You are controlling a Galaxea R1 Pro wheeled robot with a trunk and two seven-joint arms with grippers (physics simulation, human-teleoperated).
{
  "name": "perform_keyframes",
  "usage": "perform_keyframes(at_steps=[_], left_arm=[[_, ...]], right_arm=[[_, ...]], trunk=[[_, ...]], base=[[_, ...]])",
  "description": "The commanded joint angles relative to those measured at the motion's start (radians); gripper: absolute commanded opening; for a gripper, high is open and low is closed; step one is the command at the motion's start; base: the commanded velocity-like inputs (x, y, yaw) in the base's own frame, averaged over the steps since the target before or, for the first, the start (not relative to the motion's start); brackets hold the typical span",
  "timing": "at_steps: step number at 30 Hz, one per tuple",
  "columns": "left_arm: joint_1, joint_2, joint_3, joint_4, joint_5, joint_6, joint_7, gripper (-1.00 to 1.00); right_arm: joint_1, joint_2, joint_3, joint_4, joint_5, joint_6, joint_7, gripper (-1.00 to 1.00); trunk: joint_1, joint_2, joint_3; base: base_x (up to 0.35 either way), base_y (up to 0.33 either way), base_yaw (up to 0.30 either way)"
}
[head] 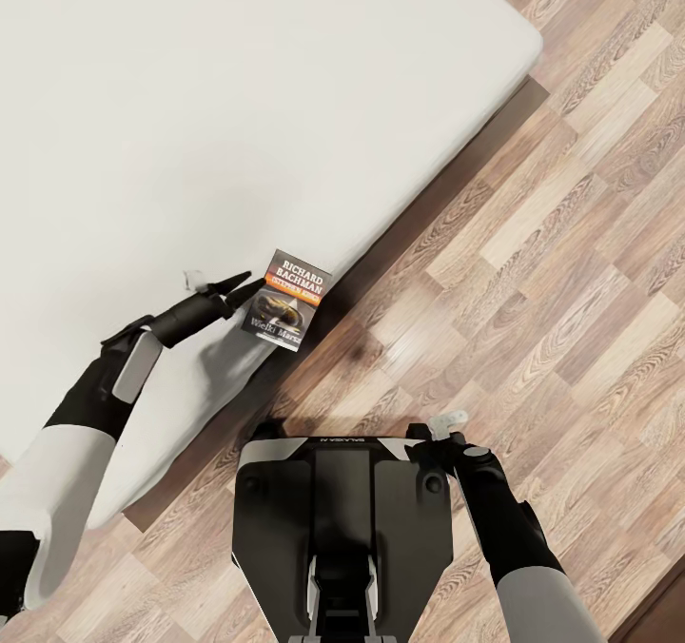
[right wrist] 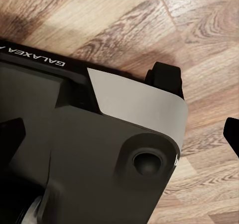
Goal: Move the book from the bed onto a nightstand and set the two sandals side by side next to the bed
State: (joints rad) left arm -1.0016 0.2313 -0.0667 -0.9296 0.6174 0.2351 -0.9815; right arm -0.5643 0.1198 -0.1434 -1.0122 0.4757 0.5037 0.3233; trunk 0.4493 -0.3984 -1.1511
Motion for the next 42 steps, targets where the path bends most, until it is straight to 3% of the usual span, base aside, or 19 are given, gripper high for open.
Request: perform_keyframes(at_steps=[1, 14, 19, 42], left_arm=[[0.000, 0.005, -0.003, -0.002, 0.011, 0.012, 0.000, 1.00], [-0.002, 0.058, -0.006, -0.027, 0.008, 0.024, 0.006, 1.00], [-0.002, 0.057, -0.008, -0.027, 0.003, 0.052, -0.022, 1.00], [-0.002, 0.057, -0.008, -0.027, 0.003, 0.181, -0.151, 1.00]], right_arm=[[0.000, 0.001, -0.004, -0.002, 0.011, 0.003, 0.010, 1.00], [-0.006, -0.004, 0.002, -0.008, 0.004, -0.003, 0.011, 1.00], [-0.012, -0.005, 0.030, -0.011, -0.006, -0.004, 0.011, 1.00], [-0.012, -0.005, 0.030, -0.011, -0.006, -0.004, 0.011, 1.00]], trunk=[[0.001, -0.002, -0.001], [0.001, -0.002, -0.001], [0.001, -0.002, -0.001], [0.001, -0.002, -0.001]], base=[[0.000, 0.000, 0.000], [0.000, 0.000, 0.000], [0.000, 0.000, 0.000], [0.000, 0.000, 0.000]])
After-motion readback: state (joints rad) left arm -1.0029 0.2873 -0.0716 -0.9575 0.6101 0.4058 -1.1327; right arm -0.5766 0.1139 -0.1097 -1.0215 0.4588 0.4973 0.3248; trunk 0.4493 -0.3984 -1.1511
